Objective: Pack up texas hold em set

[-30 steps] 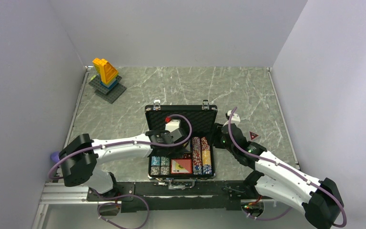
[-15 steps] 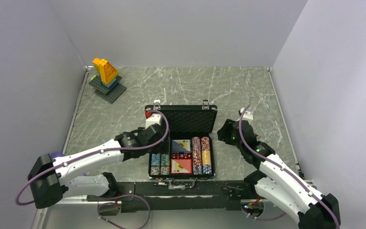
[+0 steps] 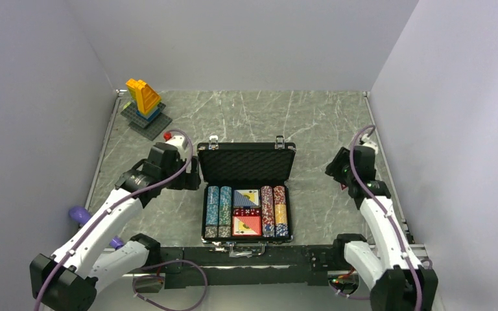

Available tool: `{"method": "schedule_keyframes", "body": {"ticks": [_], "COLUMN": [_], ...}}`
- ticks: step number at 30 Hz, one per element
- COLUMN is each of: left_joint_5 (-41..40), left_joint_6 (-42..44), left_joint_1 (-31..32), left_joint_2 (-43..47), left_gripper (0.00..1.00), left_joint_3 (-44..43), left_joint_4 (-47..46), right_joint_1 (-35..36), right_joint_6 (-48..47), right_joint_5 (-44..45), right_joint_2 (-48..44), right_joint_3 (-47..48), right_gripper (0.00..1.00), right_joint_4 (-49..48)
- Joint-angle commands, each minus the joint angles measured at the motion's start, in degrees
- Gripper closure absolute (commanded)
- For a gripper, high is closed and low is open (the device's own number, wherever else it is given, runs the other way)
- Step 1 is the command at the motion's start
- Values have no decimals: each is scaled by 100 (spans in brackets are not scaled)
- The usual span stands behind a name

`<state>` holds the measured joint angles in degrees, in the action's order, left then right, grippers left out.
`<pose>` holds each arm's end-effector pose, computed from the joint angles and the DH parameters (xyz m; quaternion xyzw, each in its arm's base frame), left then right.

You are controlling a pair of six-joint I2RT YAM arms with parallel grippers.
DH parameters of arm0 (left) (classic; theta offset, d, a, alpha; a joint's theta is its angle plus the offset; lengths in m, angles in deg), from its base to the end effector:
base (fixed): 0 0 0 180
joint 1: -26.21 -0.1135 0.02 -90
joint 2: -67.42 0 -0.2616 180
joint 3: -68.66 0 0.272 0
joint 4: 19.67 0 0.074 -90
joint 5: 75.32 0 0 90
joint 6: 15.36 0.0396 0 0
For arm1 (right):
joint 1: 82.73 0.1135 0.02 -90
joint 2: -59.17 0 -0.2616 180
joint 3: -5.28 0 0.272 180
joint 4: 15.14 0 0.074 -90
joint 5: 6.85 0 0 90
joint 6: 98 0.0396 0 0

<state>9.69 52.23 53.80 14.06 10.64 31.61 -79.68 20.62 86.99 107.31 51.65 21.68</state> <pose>0.1903 -0.0956 0.2630 0.0259 0.9281 -0.1194 0.3517 0.2059 0.0083 0.2291 0.2135 0.8750 0.0892 0.4253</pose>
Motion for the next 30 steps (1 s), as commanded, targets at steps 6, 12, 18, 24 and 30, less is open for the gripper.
{"method": "schedule_keyframes", "body": {"ticks": [6, 12, 18, 24, 30], "left_joint_5": [337, 127, -126, -126, -127], "left_joint_6": [1450, 1486, 1503, 1503, 1503], "left_joint_1": [-958, -887, -698, -676, -685], "left_joint_2": [17, 326, 462, 485, 438], "left_gripper": [8, 7, 6, 4, 3], "left_joint_3": [-265, -131, -72, -52, -60], "left_joint_4": [-286, -303, -252, -249, -243], "right_joint_1": [-1977, -2353, -2312, -2207, -1867], "right_joint_6": [-316, -329, -355, -659, -855], "right_joint_5": [-848, -745, -492, -177, 76], "right_joint_2": [1093, 1703, 2186, 2697, 3087], "right_joint_3": [382, 462, 511, 753, 865], "right_gripper": [38, 25, 20, 15, 12], "right_joint_4": [179, 171, 12, -25, -15]}}
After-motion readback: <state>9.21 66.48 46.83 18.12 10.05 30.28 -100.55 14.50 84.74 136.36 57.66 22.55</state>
